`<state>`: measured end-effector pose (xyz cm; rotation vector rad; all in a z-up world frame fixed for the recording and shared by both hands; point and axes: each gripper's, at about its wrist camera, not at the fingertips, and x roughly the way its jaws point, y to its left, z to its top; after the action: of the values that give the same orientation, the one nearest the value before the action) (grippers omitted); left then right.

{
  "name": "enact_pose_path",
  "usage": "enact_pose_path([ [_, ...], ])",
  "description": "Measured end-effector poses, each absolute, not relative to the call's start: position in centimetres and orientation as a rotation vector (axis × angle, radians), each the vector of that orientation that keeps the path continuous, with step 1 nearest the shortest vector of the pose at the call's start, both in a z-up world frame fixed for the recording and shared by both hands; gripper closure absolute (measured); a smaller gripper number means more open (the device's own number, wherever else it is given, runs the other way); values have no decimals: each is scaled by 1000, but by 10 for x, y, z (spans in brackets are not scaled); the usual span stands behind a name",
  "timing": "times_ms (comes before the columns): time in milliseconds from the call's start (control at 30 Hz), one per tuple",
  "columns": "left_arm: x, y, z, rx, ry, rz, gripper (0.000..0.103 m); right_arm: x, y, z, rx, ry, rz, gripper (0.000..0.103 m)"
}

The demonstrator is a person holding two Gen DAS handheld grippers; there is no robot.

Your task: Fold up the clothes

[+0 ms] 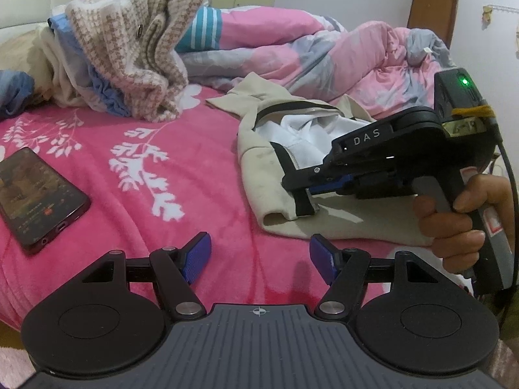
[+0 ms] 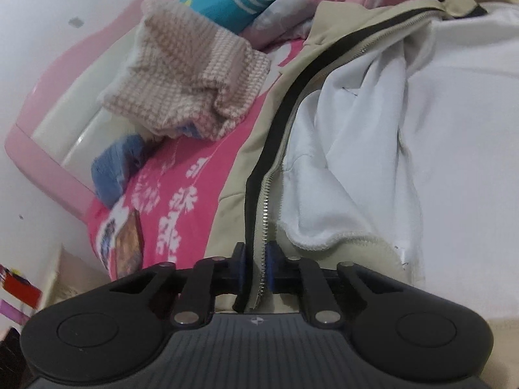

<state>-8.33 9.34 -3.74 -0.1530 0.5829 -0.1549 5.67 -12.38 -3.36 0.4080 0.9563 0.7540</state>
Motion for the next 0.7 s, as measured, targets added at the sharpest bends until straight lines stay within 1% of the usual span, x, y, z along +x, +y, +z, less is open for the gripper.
enact_pose_path([
  [100, -83, 94, -37, -163, 584, -154, 36, 56, -132, -30, 464, 933, 759, 97],
  [233, -82, 92, -33, -182, 580, -170, 36, 56, -157, -15, 564, 862, 752, 98],
  [400, -77, 81, -28, -187, 574, -221, 36, 44, -227, 16, 650, 722, 661, 98],
  [500, -70, 67, -28, -179, 590, -261, 36, 27, -277, 25, 694, 650, 582, 98],
  [600, -65, 48, -30, -143, 607, -305, 36, 5, -324, 22, 727, 599, 493, 98],
  [700, -60, 27, -35, -100, 637, -351, 36, -14, -357, -1, 773, 609, 407, 98],
])
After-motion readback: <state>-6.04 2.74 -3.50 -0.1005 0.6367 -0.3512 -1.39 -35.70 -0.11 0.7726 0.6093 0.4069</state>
